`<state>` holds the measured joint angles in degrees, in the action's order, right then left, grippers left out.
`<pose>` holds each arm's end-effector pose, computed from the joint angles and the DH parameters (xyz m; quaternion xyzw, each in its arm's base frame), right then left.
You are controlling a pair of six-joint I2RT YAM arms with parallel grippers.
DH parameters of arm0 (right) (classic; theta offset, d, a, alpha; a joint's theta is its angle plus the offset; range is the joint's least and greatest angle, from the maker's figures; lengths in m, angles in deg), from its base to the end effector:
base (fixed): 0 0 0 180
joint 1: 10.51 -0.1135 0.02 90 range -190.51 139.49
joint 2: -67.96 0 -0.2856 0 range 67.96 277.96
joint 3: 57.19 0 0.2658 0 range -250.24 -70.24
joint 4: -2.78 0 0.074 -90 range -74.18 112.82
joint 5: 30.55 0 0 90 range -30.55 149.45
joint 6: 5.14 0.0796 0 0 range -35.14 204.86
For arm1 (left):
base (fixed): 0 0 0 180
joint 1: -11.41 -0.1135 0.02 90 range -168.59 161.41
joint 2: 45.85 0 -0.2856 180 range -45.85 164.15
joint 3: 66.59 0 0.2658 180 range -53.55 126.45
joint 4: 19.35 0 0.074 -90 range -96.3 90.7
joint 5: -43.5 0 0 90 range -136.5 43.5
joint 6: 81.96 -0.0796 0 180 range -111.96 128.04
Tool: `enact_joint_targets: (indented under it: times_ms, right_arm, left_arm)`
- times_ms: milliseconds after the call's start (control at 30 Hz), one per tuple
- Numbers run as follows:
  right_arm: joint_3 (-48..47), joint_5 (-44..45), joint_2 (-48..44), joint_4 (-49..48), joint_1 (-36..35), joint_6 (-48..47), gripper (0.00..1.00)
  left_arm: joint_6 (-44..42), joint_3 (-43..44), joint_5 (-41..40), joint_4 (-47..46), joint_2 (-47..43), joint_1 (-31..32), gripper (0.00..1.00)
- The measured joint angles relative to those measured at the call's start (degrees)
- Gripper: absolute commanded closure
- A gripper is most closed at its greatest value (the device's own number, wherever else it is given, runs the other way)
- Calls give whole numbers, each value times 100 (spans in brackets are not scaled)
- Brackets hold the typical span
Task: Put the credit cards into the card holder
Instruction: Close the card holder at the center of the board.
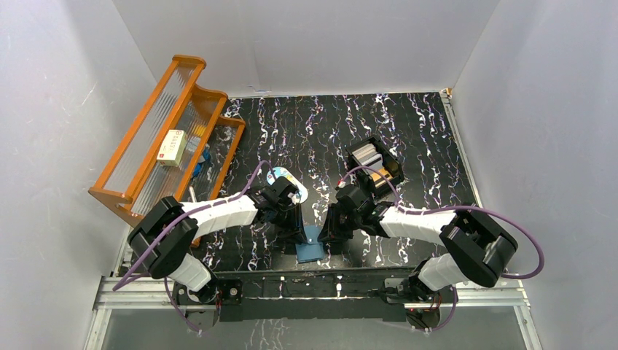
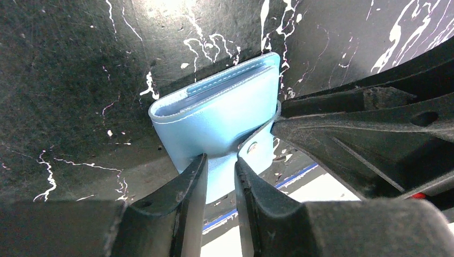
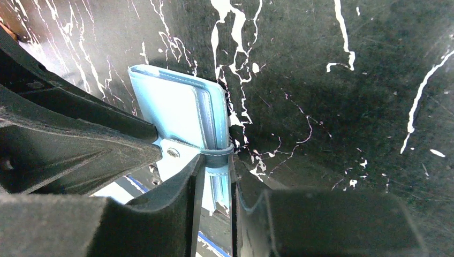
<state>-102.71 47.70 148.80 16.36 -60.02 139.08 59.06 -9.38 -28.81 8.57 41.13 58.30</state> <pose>0.1768 0.2321 0.1273 0.0024 0.9321 0.3338 0.1402 0.1981 -0.2470 0.1401 0.0086 0.9500 -0.3043 0.0691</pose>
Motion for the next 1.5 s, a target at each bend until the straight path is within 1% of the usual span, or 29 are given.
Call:
enact_joint_targets:
  times_ms: [133, 267, 433, 500, 667, 900, 1500]
  right_arm:
    - [-15, 7, 0, 57, 0, 4, 66]
    - [-162, 98, -66, 367, 0, -2, 63]
    - [-527, 352, -472, 994, 0, -72, 64]
    - [-625, 413, -627, 1051, -11, -103, 65]
    - [-713, 446, -684, 992, -94, -142, 68]
    - [-713, 402, -166, 793, -398, -109, 72]
    - [-715, 393, 216, 562, -511, -59, 75]
  left_arm:
    - [-4, 59, -15, 59, 59, 2, 76]
    - [-4, 98, -15, 105, 103, 2, 75]
    - [0, 175, -15, 188, 166, 0, 75]
    - [2, 175, -15, 190, 166, 0, 75]
    - [17, 175, -17, 190, 166, 0, 75]
    - [42, 175, -17, 190, 166, 0, 75]
    - [59, 175, -24, 190, 166, 0, 75]
